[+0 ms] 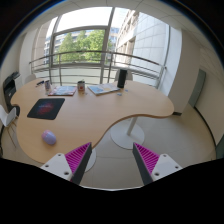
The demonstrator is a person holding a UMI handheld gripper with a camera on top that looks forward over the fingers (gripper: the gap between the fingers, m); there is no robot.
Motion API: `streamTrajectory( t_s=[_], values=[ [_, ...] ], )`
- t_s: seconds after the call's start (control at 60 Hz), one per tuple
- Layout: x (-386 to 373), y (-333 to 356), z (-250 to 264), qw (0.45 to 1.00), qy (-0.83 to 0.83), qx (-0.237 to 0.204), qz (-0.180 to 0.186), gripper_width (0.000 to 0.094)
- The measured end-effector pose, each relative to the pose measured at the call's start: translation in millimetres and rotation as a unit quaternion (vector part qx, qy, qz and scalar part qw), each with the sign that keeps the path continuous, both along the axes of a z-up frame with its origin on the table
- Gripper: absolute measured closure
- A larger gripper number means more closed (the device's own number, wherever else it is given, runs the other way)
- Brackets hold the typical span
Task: Arrange mouse
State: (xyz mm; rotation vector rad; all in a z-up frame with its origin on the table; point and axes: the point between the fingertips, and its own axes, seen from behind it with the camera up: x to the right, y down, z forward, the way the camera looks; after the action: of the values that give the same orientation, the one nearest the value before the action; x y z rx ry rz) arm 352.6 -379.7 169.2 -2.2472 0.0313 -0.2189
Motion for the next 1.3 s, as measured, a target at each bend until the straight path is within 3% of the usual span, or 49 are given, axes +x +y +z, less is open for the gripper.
streamTrajectory(
  t_s=[0.3,0.567,0.9,1.117,1.3],
  values=[
    [-24,-41,-31,1.0,-0.007,-0.01,-0.008,0.0095],
    [-147,-66,-102,0.999,0.028,-0.026,0.017,0.0091],
    [-257,30,-163,0.998,0.034,-0.029,0.045,0.0091],
    [-270,100,-184,0.997,0.031,-0.027,0.065,0.0084],
    [-268,145,-183,0.998,0.041,-0.024,0.05,0.0099]
  ],
)
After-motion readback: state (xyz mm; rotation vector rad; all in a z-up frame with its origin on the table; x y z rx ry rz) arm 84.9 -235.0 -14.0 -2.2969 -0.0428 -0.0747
